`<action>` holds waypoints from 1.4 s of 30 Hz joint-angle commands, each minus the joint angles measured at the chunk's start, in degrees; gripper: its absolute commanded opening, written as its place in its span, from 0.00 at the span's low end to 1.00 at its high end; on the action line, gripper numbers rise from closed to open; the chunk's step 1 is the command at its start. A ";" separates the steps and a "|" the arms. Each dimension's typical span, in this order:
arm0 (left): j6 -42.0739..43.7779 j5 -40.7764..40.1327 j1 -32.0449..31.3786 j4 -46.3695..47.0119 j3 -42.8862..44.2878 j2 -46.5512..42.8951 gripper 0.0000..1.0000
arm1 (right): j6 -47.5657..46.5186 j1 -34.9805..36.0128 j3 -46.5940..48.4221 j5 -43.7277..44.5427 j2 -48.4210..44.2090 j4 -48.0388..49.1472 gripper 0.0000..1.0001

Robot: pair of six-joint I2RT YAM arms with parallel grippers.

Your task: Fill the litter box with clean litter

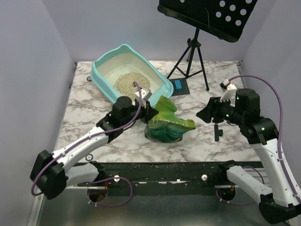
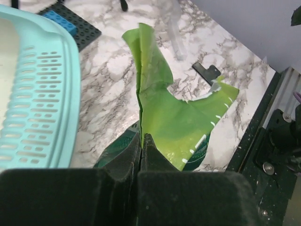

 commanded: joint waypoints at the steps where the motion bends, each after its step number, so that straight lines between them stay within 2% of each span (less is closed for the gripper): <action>1: 1.95 -8.49 0.08 11.63 -8.22 -13.22 0.00 | -4.21 7.17 4.02 -4.31 2.98 1.85 0.62; 3: 4.15 -11.57 0.08 13.58 -12.10 -19.29 0.00 | -5.96 9.81 4.28 -5.01 5.43 3.52 0.64; 6: 7.23 -12.47 0.35 10.87 -15.36 -27.47 0.00 | -10.61 13.41 4.02 -5.45 8.69 5.63 0.66; 8: 8.46 -12.47 0.61 7.79 -17.03 -31.34 0.00 | -14.66 15.87 3.59 -4.66 10.36 7.03 0.68; 9: 8.90 -12.29 0.61 7.08 -18.34 -33.27 0.00 | -19.81 16.58 2.45 -5.44 10.46 9.48 0.70; 12: 10.05 -11.76 0.79 9.61 -22.91 -39.51 0.00 | -29.58 16.76 -2.38 -9.65 8.62 17.05 0.73; 15: 10.49 -11.06 0.79 10.77 -25.29 -44.09 0.00 | -36.36 16.77 -3.01 -15.71 7.64 21.19 0.81; 19: 10.40 -6.24 0.79 8.92 -25.39 -45.25 0.00 | -46.82 16.77 1.37 -22.05 13.07 17.43 0.84; 26: 6.62 0.28 0.79 12.35 -25.91 -43.66 0.00 | -55.79 16.77 5.86 -26.45 23.28 14.95 0.84; 29: 6.36 0.54 0.70 13.05 -26.26 -44.10 0.00 | -57.73 16.77 5.86 -28.55 25.65 17.07 0.83; 37: 6.53 -0.07 0.70 13.23 -26.97 -46.91 0.00 | -61.08 17.90 9.38 -34.27 34.18 14.70 0.82; 42: 6.88 -0.77 0.79 13.05 -27.06 -48.49 0.00 | -60.56 18.78 7.19 -36.73 37.00 15.75 0.82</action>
